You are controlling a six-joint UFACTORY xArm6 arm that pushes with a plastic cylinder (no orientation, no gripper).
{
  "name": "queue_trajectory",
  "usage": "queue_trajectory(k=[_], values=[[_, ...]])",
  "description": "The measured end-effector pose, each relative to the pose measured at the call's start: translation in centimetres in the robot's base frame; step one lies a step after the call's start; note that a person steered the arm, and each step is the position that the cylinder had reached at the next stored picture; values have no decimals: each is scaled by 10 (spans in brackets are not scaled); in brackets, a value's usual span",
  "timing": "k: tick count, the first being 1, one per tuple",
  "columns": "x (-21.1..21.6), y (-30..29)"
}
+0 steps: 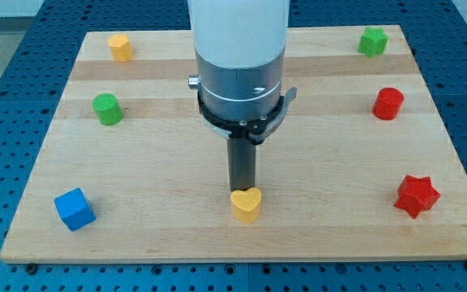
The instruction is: Point your arm towards the yellow heart
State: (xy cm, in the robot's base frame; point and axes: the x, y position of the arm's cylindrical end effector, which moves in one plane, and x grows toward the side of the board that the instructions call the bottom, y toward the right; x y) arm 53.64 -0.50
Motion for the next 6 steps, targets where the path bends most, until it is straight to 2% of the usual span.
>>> queue_trajectory(k=[2,4,6], values=[[-12,1],[-22,52],[9,66]])
